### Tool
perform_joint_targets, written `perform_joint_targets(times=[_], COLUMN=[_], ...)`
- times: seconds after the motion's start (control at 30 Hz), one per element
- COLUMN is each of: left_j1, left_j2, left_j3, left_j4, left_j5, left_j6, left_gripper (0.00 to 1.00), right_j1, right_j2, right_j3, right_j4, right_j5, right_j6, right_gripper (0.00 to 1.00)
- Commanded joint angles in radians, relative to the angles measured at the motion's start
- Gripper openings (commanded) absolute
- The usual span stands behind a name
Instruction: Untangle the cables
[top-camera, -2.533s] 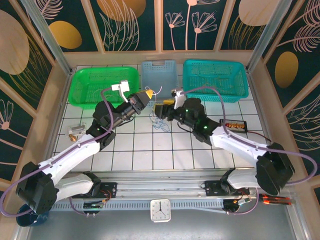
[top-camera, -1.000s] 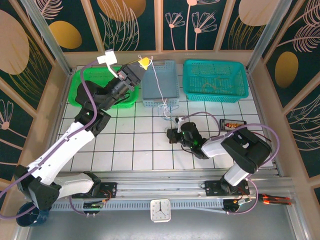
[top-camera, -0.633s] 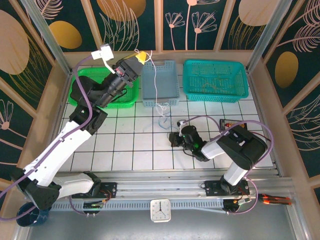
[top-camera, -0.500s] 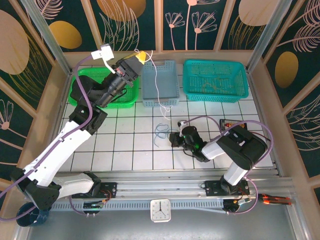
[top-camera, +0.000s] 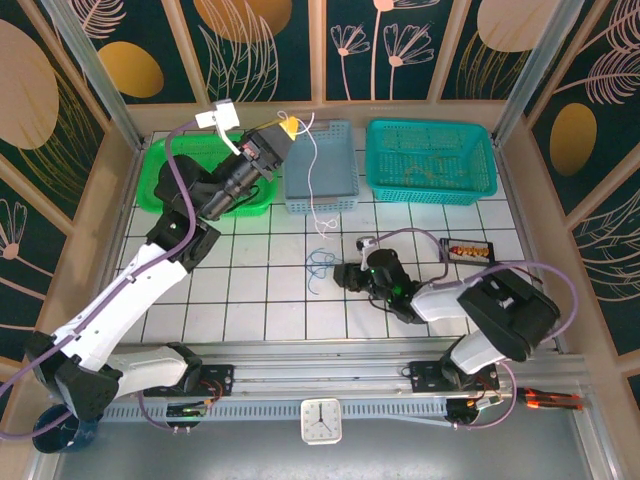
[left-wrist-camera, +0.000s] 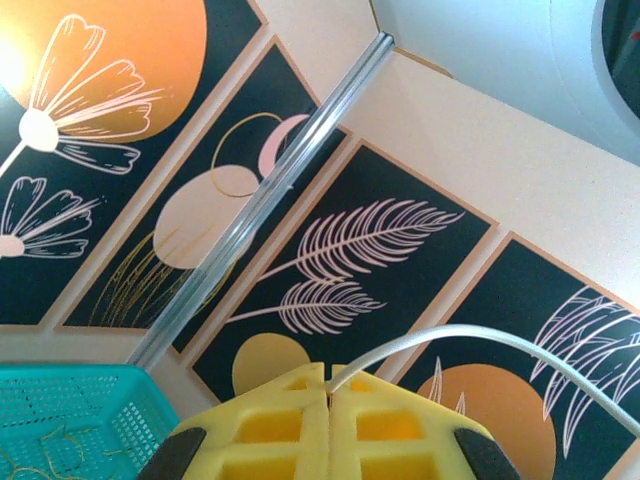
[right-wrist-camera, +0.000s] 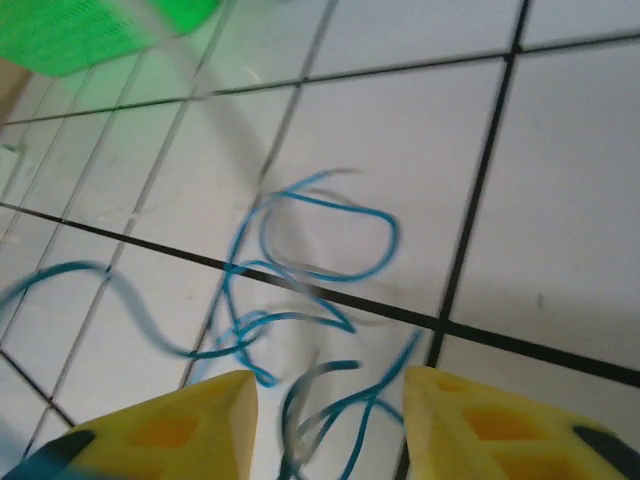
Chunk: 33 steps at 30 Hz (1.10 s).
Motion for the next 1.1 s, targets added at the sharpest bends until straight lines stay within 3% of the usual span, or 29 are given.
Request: perform_joint_targets(times=[0.0,0.3,0.47,0.93,1.07], left_j1=[-0.002,-0.002,-0.002,-0.003,-0.003], left_j2=[-0.010,0.000,0.003,0.022,0.016], left_j3=[-0.021,-0.040,-0.045,-0.051,-0.047], left_j4=[0.060,0.076,0.080,0.113,0.110], left_j5=[0.015,0.024,0.029,0.041,0.041], left_j6=[-0.026,-0.042,-0.045,-0.076,-0.076], left_gripper=[0.00,0.00,0.00,0.00,0.00], right_j1=[0.012,0.022,0.026,0.021,0.020], right_j2=[-0.093,-0.309,-0.350,-0.091,-0.019], right_j3=[0.045,0.118,0.220,0.557,0.568], right_j4=[-0.109,-0.243,-0.312,-0.242,-0.205], right_j5=[0.006,0.008,0.025,-0.014,-0.042], right_j6=[-0.057,-0.145,-0.214,-0.324,-0.313], right_gripper=[0.49,0.56,0.59,0.61,0.51])
